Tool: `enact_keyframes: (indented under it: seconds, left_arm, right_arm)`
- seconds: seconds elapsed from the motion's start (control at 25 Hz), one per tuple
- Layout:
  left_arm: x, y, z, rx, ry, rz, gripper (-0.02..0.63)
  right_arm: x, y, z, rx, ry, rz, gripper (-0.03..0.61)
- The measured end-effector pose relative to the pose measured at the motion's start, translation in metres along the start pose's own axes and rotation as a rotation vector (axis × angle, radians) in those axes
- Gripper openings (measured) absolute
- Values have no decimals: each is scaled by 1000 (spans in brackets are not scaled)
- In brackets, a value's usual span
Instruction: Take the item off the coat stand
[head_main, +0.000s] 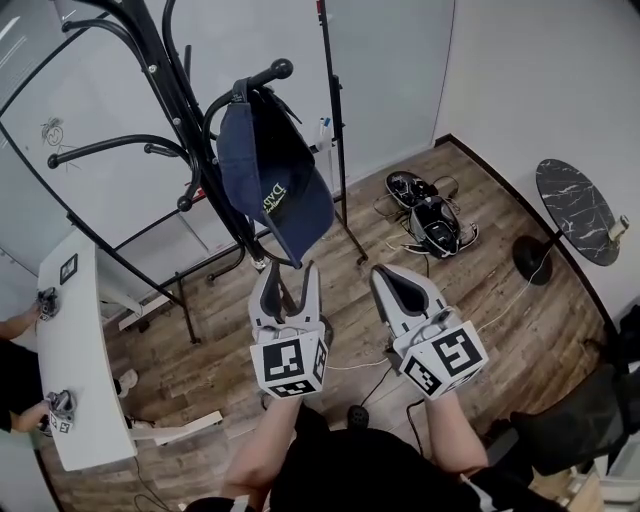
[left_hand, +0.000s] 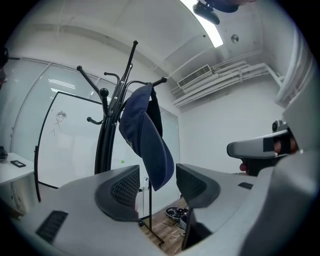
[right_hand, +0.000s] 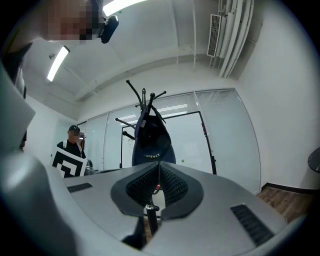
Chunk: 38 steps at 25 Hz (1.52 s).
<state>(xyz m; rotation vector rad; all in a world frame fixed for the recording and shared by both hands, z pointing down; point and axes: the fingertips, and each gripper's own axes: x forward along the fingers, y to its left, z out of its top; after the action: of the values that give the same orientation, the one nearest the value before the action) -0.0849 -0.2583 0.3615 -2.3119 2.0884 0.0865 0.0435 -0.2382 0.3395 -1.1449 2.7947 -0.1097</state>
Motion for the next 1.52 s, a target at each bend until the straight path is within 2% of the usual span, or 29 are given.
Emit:
enact_keyframes:
  seconds: [0.2,0.4,0.64,0.96,1.28,1.52]
  left_arm:
    - [7,2,2,-9,-10,25,195]
    - [6,6,4,-14,-25,63,102]
    - [3,14,5,-32,-33,93,65]
    - [-3,23,6,-65,-36,112,44]
    - [-6,30,8,-136,-57,82,34]
    - [-10,33,13,-157,-57,58,34]
  right_arm:
    - [-1,-4,0,1,5,1,32]
    - [-4,-8,-3,14,9,3,32]
    - [-6,-12,-6,27,15,0,32]
    - [-12,-17,-8,36,15,-16,32]
    - [-11,-17,-9,34,21,-25,32]
    - [-11,-18,-9,36,31,-30,32]
